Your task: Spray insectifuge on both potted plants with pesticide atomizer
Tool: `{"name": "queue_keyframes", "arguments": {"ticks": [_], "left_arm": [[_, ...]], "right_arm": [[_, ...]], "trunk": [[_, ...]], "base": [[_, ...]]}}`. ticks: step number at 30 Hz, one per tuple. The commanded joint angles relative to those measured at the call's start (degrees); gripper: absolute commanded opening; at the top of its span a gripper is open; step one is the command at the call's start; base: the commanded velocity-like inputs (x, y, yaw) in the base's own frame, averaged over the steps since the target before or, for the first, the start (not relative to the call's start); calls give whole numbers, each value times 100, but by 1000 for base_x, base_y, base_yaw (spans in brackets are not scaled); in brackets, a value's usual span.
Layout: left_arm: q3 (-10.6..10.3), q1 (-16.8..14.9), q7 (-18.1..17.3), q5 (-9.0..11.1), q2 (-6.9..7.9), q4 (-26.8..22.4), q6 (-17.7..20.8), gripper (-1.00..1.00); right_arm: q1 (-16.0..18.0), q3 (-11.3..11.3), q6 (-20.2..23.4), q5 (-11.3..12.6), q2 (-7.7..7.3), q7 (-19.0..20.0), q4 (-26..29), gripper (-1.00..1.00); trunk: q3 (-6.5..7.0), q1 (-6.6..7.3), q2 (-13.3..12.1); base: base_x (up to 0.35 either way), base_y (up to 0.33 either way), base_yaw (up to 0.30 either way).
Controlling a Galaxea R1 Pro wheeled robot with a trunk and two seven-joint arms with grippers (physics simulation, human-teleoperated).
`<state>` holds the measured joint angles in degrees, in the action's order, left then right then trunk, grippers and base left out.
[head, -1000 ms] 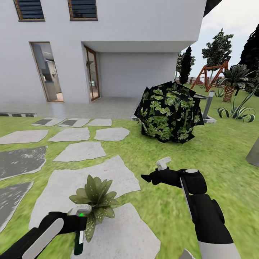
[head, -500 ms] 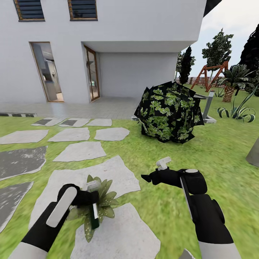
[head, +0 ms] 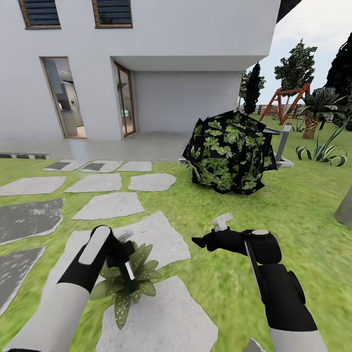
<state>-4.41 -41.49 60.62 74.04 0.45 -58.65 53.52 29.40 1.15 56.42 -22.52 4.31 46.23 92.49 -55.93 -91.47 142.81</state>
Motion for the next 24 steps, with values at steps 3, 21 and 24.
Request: {"name": "queue_keyframes", "arguments": {"ticks": [3,21,24], "left_arm": [[298,-32,336,62,-4,198,-86,-100],[285,-572,691,-14,-318,1338,-326,-100],[135,-721,856,-13,-398,1413,-316,-100]], "right_arm": [[5,2,18,-60,4,53,6,100],[5,-18,18,-60,-9,61,6,100],[5,-18,18,-60,-9,61,6,100]], "trunk": [[-6,1,3],[-6,1,3],[-6,1,3]], "base": [[0,0,0],[0,0,0],[0,0,0]]}}
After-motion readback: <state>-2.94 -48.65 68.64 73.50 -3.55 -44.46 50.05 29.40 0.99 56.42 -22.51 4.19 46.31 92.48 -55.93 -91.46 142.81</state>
